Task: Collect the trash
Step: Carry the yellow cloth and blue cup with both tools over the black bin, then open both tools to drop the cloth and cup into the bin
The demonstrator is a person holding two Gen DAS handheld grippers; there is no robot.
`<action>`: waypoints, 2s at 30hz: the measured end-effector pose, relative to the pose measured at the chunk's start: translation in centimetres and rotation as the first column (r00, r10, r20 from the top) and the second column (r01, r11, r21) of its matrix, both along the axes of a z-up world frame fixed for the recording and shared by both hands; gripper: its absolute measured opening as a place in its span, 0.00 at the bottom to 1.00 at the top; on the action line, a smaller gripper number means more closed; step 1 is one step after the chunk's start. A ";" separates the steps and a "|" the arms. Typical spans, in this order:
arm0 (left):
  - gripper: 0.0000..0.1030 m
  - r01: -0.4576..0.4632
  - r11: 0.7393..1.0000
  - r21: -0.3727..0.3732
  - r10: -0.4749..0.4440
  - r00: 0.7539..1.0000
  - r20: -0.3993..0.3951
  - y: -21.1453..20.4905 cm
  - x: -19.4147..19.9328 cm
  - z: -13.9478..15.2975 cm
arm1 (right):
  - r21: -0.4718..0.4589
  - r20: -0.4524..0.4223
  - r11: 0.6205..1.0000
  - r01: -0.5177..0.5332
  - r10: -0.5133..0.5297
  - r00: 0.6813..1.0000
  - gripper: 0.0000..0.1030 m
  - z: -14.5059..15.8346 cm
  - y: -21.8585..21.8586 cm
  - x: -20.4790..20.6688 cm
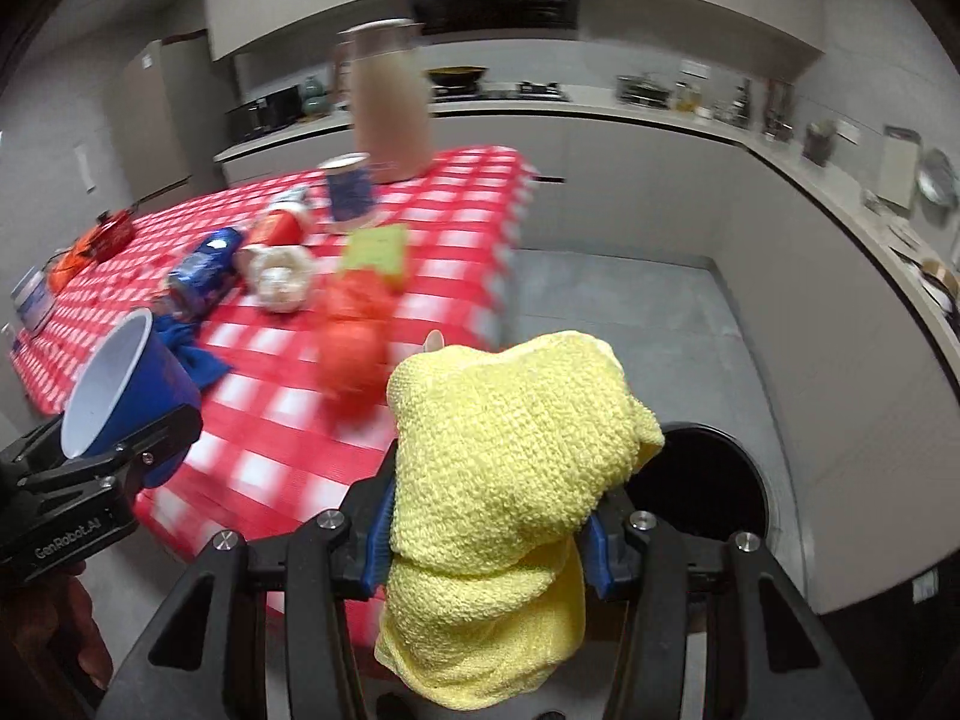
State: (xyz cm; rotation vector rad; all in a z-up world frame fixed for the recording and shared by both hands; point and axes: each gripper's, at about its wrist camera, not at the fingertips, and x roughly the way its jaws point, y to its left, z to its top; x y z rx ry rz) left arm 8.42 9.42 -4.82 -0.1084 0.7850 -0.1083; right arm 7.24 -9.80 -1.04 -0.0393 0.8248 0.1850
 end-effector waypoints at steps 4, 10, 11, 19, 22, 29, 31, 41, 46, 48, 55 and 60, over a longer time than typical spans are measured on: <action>0.73 0.078 0.997 -0.001 -0.078 0.997 -0.003 -5.3 0.5 0.0 | -0.004 -0.017 0.997 0.071 -0.071 0.997 0.50 -0.4 -6.0 -0.5; 0.73 0.177 0.984 0.016 -0.176 0.984 -0.029 -12.7 2.0 -1.1 | -0.009 -0.043 0.992 0.127 -0.128 0.991 0.50 -1.4 -13.2 -0.9; 0.73 0.191 0.981 0.017 -0.190 0.981 -0.038 -13.8 2.3 -1.5 | -0.010 -0.048 0.991 0.132 -0.133 0.990 0.50 -1.7 -14.4 -0.9; 0.73 0.240 0.970 0.036 -0.235 0.967 -0.095 -20.2 4.0 -4.8 | -0.025 -0.104 0.996 0.089 -0.091 0.990 0.50 -5.3 -20.7 0.7; 0.73 0.241 0.970 0.033 -0.235 0.964 -0.127 -22.2 4.7 -6.3 | -0.030 -0.125 0.998 0.046 -0.050 0.991 0.50 -7.0 -22.0 1.9; 0.73 0.249 0.968 0.035 -0.238 0.952 -0.193 -24.9 7.1 -10.2 | -0.060 -0.190 0.994 -0.092 0.079 0.979 0.50 -12.1 -23.3 5.4; 0.73 0.250 0.968 0.029 -0.238 0.946 -0.219 -25.2 7.9 -11.5 | -0.071 -0.199 0.989 -0.128 0.111 0.974 0.50 -13.6 -23.4 6.5; 0.93 0.163 0.987 -0.003 -0.155 0.932 -0.328 -24.6 10.1 -17.2 | -0.158 -0.258 0.947 -0.281 0.235 0.937 0.99 -20.9 -24.4 10.3; 0.95 0.174 0.984 0.046 -0.150 0.935 -0.321 -25.3 8.1 -16.5 | -0.145 -0.230 0.968 -0.203 0.167 0.959 1.00 -20.3 -25.7 9.8; 0.95 0.167 0.984 0.066 -0.137 0.937 -0.321 -25.7 7.8 -16.2 | -0.158 -0.238 0.969 -0.190 0.150 0.960 1.00 -20.5 -25.6 9.7; 0.96 0.146 0.984 0.100 -0.111 0.949 -0.294 -25.9 7.1 -14.2 | -0.188 -0.235 0.973 -0.131 0.085 0.968 1.00 -19.9 -26.5 9.3; 1.00 0.130 0.986 0.102 -0.099 0.959 -0.265 -25.2 6.6 -12.1 | -0.176 -0.209 0.983 -0.054 0.016 0.978 1.00 -17.4 -26.3 9.1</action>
